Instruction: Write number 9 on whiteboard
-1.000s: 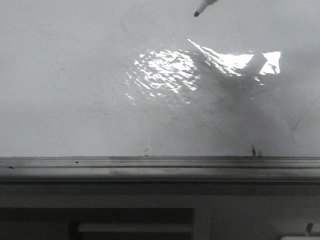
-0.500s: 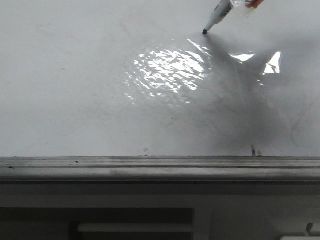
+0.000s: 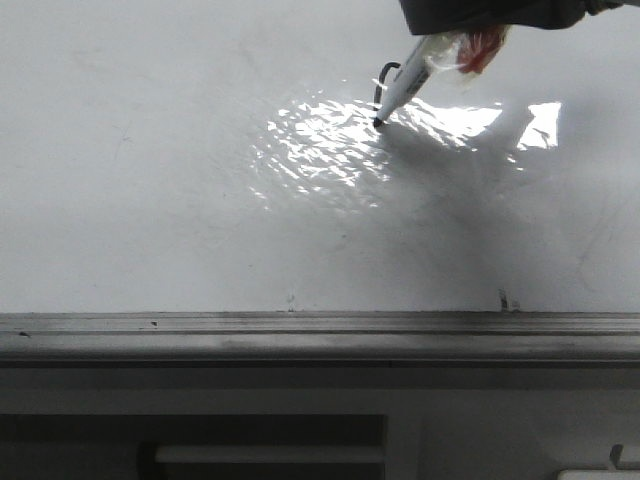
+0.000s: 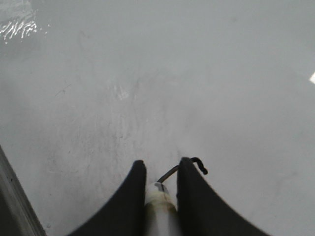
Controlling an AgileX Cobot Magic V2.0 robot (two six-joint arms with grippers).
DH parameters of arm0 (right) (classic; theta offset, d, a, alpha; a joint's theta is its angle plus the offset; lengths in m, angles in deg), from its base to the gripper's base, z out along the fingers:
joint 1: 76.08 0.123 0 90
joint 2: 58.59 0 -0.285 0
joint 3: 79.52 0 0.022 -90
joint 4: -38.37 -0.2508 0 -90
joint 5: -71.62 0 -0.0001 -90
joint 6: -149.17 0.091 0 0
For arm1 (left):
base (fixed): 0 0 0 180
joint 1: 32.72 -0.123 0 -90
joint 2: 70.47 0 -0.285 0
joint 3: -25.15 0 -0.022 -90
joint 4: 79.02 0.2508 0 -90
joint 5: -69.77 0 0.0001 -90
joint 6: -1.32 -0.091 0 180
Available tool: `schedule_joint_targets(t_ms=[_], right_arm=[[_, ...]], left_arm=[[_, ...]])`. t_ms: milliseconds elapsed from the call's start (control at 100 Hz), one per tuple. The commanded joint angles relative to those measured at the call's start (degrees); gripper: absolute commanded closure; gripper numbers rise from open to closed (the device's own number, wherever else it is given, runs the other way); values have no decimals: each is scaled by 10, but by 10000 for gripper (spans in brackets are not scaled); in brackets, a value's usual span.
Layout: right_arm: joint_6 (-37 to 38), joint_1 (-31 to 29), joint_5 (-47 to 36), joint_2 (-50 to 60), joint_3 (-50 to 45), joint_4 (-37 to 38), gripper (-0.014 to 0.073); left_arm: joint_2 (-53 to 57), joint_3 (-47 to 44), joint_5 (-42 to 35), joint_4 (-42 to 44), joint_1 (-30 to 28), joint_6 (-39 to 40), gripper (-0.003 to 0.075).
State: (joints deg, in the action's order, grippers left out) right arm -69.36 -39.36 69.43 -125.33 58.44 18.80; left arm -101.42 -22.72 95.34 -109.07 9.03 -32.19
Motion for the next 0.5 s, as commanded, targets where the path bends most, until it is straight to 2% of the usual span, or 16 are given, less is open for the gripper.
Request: schedule_joint_targets(t_ms=[0,120,490], right_arm=[[-6,-8,0,0,10,1,635],[-6,-18,-39,1,12,1,635],[-15,-69,-25,1,26,1,635]], left_arm=[[-5,15,-36,-15,-1,4,741],[-5,15,-36,-15,-1,4,741],[-5,15,-36,-16,-1,4,741]])
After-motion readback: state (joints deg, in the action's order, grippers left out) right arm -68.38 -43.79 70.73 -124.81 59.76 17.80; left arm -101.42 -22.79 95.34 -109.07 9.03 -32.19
